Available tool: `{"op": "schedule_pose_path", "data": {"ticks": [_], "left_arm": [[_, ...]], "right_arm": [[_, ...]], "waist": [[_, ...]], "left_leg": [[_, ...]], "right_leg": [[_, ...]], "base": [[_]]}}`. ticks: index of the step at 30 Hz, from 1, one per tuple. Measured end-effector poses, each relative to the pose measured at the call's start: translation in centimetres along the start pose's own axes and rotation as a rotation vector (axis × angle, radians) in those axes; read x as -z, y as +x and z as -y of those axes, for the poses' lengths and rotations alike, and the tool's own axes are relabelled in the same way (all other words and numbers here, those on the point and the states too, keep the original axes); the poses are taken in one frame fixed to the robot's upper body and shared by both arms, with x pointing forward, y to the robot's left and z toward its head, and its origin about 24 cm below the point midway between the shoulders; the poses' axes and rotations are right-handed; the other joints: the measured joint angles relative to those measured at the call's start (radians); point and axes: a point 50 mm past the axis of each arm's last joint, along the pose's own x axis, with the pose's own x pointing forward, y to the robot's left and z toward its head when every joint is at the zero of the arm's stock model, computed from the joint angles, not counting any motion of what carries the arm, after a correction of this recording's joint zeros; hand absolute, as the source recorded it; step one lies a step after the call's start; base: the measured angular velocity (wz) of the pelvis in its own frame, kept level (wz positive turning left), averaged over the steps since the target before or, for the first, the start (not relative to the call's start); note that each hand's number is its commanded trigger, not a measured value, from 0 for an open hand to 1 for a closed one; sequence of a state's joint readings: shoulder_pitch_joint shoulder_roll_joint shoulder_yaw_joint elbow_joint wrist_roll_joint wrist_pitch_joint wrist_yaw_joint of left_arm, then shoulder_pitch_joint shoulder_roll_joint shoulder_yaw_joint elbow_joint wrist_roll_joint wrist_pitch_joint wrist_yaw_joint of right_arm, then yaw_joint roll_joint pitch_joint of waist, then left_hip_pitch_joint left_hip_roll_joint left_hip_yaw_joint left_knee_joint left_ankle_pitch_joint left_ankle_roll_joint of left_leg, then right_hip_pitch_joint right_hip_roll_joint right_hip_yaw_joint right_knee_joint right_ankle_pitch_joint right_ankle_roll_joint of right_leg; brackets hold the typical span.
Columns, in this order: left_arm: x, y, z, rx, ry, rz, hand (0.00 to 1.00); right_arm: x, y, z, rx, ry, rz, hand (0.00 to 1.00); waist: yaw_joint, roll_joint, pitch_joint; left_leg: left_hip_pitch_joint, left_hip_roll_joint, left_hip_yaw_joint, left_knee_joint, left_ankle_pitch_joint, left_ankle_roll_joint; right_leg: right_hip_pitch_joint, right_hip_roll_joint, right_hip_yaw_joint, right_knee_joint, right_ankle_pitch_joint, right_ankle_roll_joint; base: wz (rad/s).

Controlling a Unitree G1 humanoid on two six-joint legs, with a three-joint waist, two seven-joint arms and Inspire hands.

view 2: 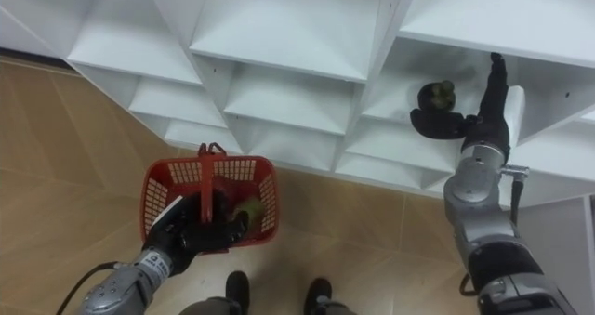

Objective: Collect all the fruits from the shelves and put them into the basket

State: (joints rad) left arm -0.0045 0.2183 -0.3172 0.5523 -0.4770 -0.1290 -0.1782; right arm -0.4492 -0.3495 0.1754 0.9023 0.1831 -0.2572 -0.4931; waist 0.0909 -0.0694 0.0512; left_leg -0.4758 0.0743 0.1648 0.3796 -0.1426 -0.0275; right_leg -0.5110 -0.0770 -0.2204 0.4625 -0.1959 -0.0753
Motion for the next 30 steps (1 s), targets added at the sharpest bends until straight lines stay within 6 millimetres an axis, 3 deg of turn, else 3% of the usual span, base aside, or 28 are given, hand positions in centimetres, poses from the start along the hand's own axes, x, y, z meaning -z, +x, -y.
{"op": "schedule_pose_path", "data": {"ticks": [19,30], "left_arm": [[-0.15,0.31,-0.07,-0.063,-0.007,0.004,1.00],[-0.51,0.69,-0.11,-0.079,-0.003,0.011,1.00]], "right_arm": [[0.77,-0.16,-0.26,-0.015,-0.019,-0.050,0.00],[0.84,-0.15,-0.35,-0.034,-0.030,-0.054,0.00]], "waist": [[0.015,0.001,0.0006],[0.027,0.002,0.0054]], "left_leg": [[-0.010,0.000,0.000,-0.001,0.000,0.000],[-0.019,-0.001,-0.004,-0.001,0.001,0.001]], "right_leg": [[-0.015,-0.002,0.000,0.002,0.000,0.000],[-0.015,-0.004,-0.012,-0.003,0.000,0.000]], "base": [[0.00],[0.02]]}}
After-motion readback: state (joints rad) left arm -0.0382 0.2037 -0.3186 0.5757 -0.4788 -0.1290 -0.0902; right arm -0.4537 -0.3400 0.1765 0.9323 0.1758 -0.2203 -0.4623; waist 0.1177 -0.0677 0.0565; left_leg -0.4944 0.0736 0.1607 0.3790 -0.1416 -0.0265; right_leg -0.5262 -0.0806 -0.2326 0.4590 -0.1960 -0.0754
